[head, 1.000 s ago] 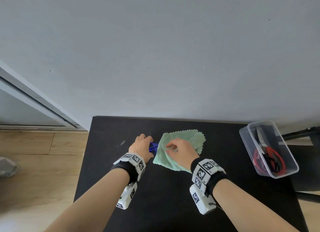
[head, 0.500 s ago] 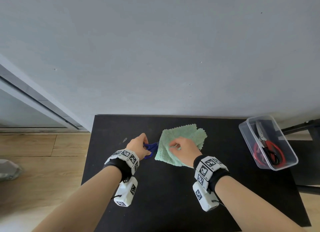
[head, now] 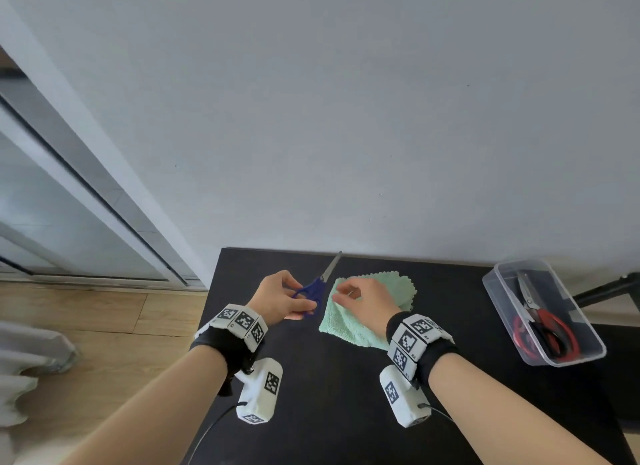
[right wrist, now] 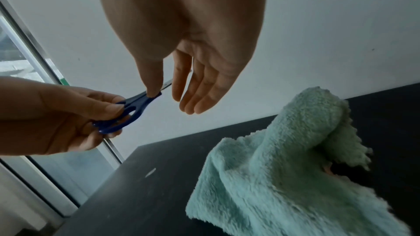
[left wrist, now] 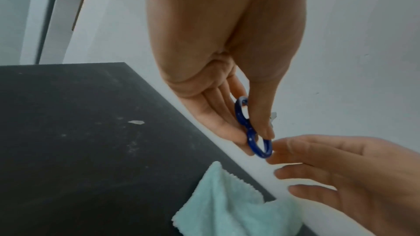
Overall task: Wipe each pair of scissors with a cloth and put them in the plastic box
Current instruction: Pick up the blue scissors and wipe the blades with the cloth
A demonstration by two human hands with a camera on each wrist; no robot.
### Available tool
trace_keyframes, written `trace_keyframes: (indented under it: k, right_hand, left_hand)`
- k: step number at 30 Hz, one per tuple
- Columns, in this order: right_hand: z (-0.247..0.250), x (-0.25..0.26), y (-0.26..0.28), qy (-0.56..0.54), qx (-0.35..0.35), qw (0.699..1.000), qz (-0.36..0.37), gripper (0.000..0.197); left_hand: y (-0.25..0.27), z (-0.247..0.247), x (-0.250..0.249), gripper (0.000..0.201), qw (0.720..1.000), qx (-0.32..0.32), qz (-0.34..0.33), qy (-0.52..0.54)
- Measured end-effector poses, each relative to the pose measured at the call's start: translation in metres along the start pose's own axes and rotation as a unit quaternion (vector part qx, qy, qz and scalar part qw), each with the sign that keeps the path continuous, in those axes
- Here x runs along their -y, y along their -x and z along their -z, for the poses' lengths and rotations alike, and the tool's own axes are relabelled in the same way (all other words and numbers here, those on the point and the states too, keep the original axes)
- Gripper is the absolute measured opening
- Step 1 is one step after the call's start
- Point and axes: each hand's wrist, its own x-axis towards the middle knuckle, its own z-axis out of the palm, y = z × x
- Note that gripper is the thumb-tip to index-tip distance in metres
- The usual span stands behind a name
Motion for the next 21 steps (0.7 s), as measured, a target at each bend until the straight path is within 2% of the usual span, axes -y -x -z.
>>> trace_keyframes:
  k: [6, 11, 16, 21]
  right_hand:
    - [0.027, 0.005, 0.008, -0.11, -0.034, 0.993, 0.034, 0.017]
    - [0.045, -0.001, 0.012, -0.16, -0.042, 0.985, 0.038, 0.02]
    - [0.057, -0.002, 0.017, -0.244, -0.011, 0.969, 0.02, 0.024]
    - [0.067, -0.01, 0.015, -0.253, 0.012, 0.967, 0.002, 0.026]
  left_hand:
    - [0.01, -0.034, -0.034, 0.037, 0.997, -0.002, -0.028, 0.067]
    - [0.012, -0.056, -0.046, 0.034, 0.997, -0.009, -0.041, 0.07]
    - [0.011, -0.064, -0.048, 0.03, 0.997, -0.008, -0.045, 0.057]
    - [0.01, -0.057, -0.051, 0.025, 0.999, -0.005, -0.027, 0.046]
